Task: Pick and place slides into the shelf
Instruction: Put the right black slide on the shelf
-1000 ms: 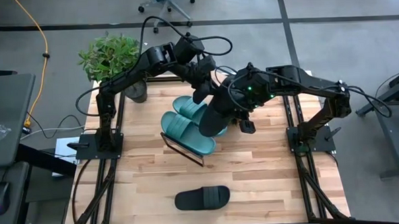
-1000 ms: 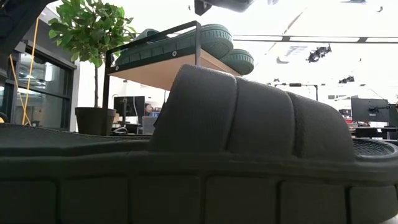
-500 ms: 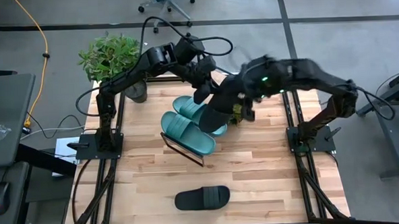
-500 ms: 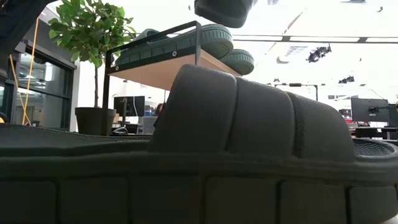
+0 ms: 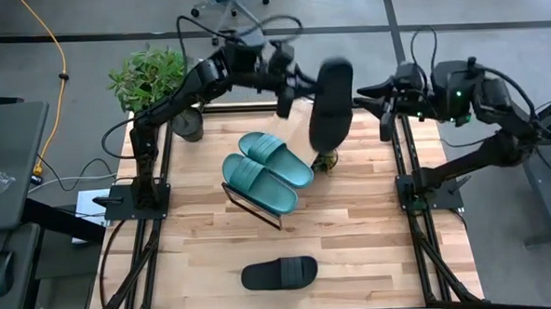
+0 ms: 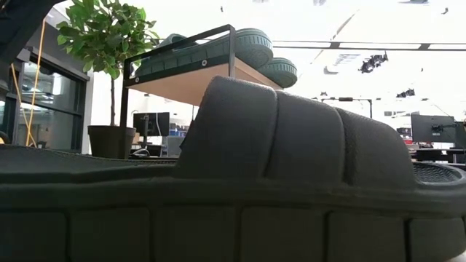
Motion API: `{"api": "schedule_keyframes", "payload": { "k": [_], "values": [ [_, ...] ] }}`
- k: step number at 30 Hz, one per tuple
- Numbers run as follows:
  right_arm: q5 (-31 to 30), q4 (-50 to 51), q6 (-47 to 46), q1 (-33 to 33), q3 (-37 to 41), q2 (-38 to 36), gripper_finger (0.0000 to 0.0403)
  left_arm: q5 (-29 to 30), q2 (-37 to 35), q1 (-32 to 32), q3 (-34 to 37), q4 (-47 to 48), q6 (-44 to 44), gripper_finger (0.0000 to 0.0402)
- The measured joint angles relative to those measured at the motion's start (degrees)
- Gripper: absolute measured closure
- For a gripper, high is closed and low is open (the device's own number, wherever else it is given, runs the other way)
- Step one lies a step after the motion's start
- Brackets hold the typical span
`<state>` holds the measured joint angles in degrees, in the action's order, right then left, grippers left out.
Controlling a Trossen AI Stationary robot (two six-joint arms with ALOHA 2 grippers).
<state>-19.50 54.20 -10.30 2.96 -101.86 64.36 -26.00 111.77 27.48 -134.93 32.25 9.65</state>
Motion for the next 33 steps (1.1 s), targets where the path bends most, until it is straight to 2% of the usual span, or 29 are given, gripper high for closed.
{"api": "schedule_keyframes", "payload": {
  "k": [4, 7, 9, 15, 19, 23, 27, 33],
  "values": [
    [0.03, -16.54, -2.2, -0.99, 15.96, -8.01, 0.0295, 0.15, -0.75, 2.48, 0.0, -5.77, 2.43, 0.0369],
    [-2.31, -27.7, -4.05, -1.88, 26.62, -13.9, 0.0295, 0.96, -1.67, 4.25, 0.0, -8.47, 2.65, 0.0369],
    [-4.33, -33.61, -5.44, -2.17, 32.49, -17.43, 0.0295, 1.58, -2.39, 5.37, 0.0, -8.81, 2.64, 0.0371],
    [-5.01, -49.89, -6.16, -2.23, 45.35, -24.19, 0.0293, 3.01, -3.03, 7.19, 0.0, -12.71, 4.88, 0.0371],
    [-5.99, -58.63, -5.75, -2.21, 50.39, -25.57, 0.0267, 2.47, -3.02, 7.17, -0.02, -17.37, 7.81, 0.0372],
    [-7.09, -65.33, -5.78, -0.69, 52.85, -25.23, 0.0216, 2.68, -2.82, 6.33, 0.0, -20.14, 8.99, 0.0372],
    [-5.4, -71.59, -6.18, 1.62, 53.22, -23.82, 0.0172, 2.41, -2.82, 5.65, 0.0, -20.87, 9.11, 0.0372],
    [-0.8, -76.04, -6.39, 4.47, 53.22, -20.39, 0.0162, 2.78, -2.82, 3.97, 0.0, -22.18, 9.14, 0.0372]
  ]
}}
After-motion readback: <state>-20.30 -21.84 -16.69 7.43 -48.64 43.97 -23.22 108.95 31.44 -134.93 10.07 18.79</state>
